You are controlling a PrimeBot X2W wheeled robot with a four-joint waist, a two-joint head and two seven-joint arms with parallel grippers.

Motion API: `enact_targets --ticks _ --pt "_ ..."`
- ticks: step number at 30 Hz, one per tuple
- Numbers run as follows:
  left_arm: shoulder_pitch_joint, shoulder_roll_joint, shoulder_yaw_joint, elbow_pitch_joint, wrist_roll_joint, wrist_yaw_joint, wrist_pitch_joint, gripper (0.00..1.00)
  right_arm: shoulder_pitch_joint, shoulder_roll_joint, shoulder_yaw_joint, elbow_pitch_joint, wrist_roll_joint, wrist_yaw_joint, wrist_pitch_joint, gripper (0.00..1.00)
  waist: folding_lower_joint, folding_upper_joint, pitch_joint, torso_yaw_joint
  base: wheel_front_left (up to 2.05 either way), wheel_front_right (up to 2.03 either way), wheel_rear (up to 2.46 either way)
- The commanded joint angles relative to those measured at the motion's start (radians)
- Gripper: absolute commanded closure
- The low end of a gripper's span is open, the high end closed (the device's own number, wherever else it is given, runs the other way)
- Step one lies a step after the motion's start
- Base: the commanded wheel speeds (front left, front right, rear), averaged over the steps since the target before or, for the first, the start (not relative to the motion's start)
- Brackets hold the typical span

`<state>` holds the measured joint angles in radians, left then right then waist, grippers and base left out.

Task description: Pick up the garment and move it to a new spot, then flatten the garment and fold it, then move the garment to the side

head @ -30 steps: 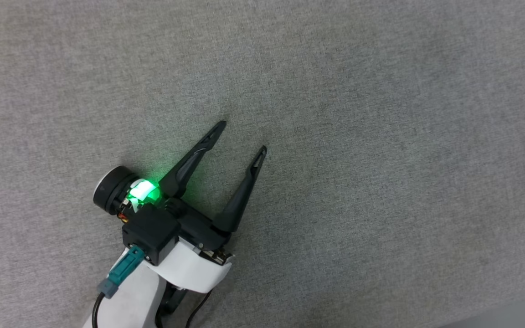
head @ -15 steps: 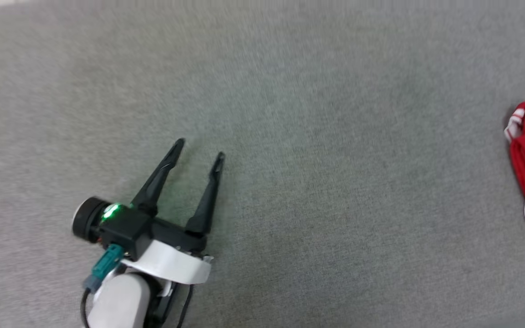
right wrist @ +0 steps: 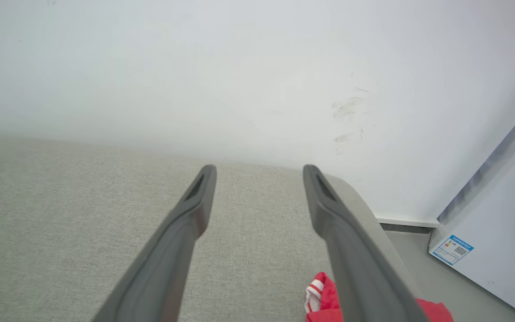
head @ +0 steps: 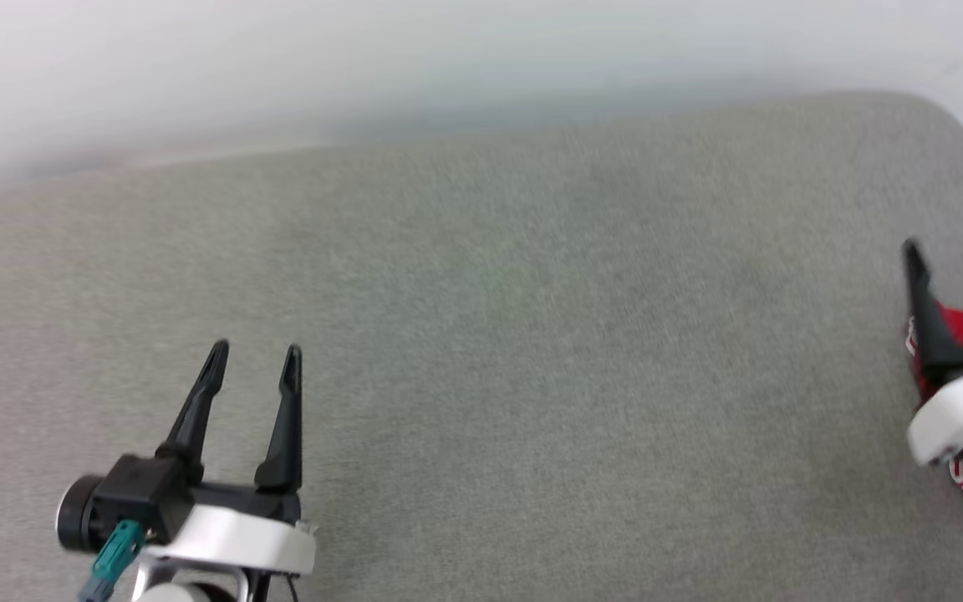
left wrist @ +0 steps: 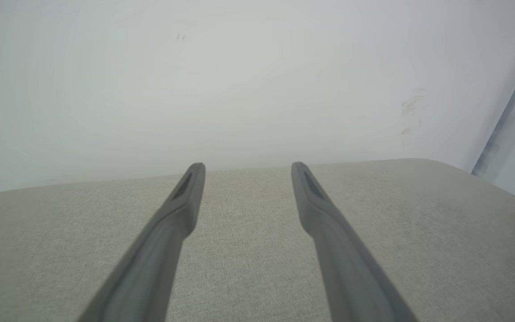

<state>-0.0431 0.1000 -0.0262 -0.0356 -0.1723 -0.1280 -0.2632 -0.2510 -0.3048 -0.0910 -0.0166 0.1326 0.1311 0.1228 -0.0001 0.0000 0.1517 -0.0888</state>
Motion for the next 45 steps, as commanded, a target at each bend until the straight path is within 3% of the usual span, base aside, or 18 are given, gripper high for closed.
enact_targets --ticks 1,7,14,22,45 --pt "0.033 -0.006 0.016 0.009 -0.001 0.001 -0.002 0.0 0.061 0.05 0.0 -0.026 0.008 -0.001 -0.041 0.0 0.0001 0.0 -0.066 0.04 0.0 0.0 0.0" --pt "0.079 -0.018 0.046 0.041 -0.001 0.001 -0.002 0.0 0.166 0.168 -0.011 -0.052 0.036 -0.001 -0.131 0.0 0.0001 0.0 -0.107 0.054 0.0 0.0 0.0" --pt "0.123 -0.035 0.081 0.079 -0.011 0.004 -0.002 0.0 0.26 0.224 0.028 0.006 0.054 -0.001 -0.237 0.0 0.0001 0.0 -0.147 0.068 0.0 0.0 0.0" --pt "0.14 -0.045 0.092 0.096 -0.01 0.001 -0.002 0.0 0.265 0.232 0.058 0.065 0.036 -0.001 -0.306 0.0 0.0001 0.0 -0.158 0.067 0.0 0.0 0.0" --pt "0.141 -0.05 0.092 0.073 -0.031 -0.002 -0.002 0.0 0.227 0.219 0.096 0.145 0.067 -0.001 -0.347 0.0 0.0001 0.0 -0.158 0.067 0.0 0.0 0.0"
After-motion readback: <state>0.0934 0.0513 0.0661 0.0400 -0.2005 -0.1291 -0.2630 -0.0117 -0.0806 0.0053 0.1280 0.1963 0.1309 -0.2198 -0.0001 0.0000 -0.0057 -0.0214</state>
